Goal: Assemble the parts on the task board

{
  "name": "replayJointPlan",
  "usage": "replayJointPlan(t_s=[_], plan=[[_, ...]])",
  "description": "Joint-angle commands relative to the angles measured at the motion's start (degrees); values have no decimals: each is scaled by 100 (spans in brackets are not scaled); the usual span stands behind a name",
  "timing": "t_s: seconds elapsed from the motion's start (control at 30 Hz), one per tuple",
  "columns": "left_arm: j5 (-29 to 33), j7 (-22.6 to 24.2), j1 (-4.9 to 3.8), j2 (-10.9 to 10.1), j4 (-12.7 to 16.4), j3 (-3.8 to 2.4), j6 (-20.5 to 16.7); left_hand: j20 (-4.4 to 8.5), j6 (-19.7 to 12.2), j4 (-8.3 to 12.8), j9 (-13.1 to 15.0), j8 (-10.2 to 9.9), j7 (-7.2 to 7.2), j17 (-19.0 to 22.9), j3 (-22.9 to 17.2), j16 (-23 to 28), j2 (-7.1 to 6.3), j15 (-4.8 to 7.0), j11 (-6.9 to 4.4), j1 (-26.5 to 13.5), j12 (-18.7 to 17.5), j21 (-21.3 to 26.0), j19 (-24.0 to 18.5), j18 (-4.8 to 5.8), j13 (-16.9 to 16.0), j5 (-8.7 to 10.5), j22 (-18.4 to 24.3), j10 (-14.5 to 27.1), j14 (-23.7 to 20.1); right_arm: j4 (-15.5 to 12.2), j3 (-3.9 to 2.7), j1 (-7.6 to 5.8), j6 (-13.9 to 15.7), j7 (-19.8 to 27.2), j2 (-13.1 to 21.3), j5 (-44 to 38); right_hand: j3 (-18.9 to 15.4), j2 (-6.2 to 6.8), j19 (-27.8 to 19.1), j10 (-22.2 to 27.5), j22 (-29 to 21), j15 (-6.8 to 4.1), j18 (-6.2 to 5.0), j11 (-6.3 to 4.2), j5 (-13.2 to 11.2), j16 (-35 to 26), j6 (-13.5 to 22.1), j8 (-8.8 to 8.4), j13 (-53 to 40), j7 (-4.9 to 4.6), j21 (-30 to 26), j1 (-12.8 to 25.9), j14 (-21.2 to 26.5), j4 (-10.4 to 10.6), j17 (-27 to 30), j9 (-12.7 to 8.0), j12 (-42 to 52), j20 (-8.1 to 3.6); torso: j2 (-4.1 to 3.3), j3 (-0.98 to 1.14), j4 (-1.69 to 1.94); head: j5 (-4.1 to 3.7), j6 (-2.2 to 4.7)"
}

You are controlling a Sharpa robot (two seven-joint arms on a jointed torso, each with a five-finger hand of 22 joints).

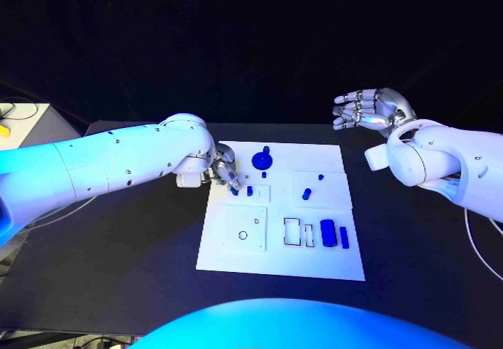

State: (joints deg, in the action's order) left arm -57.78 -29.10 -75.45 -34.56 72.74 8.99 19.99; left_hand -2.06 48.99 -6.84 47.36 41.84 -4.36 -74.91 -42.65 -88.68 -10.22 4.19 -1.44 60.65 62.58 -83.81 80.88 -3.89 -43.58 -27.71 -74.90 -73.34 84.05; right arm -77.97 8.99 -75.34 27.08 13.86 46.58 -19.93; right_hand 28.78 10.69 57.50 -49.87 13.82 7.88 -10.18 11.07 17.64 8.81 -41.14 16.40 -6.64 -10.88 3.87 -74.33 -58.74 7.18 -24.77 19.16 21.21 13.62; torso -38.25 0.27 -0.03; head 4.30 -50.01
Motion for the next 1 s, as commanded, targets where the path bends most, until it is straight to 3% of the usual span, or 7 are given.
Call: replayJointPlan(t_s=[0.03, 0.53, 0.77, 1.0], plan=[[36, -4, 34, 23, 28, 24, 255, 15, 200, 903, 187, 39, 166, -1347, -855, -23, -6, 46, -14, -55, 25, -21, 43, 86, -10, 35, -228, -47, 546, -7, -2, 0, -33, 19, 1, -18, -29, -14, 5, -20, -10, 1, -30, 0, -32, -36, -40, -38, 9, -401, -4, 41, -41, -18, 8, -6, 17, 25, -3, -2, 2, -6, 1], [12, 3, 44, 106, -43, 45, 252, 21, 212, 899, 199, 52, 180, -1368, -829, -38, 2, 54, -26, -68, 31, -30, 58, 91, -14, 32, -251, -67, 552, -14, -3, 0, -70, 33, 2, -18, -29, -12, 5, -20, -27, 1, -30, 0, -31, -43, -42, -41, 23, -401, -5, 32, -42, -31, 16, -8, 20, 24, 0, -5, -3, -8, 1], [6, 1, 55, 145, -84, 129, 195, 23, 215, 897, 202, 55, 184, -1377, -826, -44, 9, 56, -29, -70, 15, -31, 60, 91, 14, 29, -254, -62, 555, -14, -3, 0, -77, 34, 3, -18, -29, -6, 5, -18, -38, 1, -30, 0, -32, -48, -42, -44, 32, -401, -5, 20, -42, -46, 22, -9, 21, 24, 1, -3, -5, -7, 1], [5, 6, 63, 169, -112, 168, 103, 36, 148, 792, 225, 38, 199, -1309, -640, 1, 3, 66, -42, -208, -74, -12, 48, 88, 144, 94, -233, -30, 534, -17, -3, 0, -87, 34, 9, -19, -29, -3, 5, -18, -47, 1, -30, 0, -34, -52, -42, -46, 39, -401, -5, 11, -42, -56, 26, -10, 22, 24, 3, -2, -2, -22, 1]])
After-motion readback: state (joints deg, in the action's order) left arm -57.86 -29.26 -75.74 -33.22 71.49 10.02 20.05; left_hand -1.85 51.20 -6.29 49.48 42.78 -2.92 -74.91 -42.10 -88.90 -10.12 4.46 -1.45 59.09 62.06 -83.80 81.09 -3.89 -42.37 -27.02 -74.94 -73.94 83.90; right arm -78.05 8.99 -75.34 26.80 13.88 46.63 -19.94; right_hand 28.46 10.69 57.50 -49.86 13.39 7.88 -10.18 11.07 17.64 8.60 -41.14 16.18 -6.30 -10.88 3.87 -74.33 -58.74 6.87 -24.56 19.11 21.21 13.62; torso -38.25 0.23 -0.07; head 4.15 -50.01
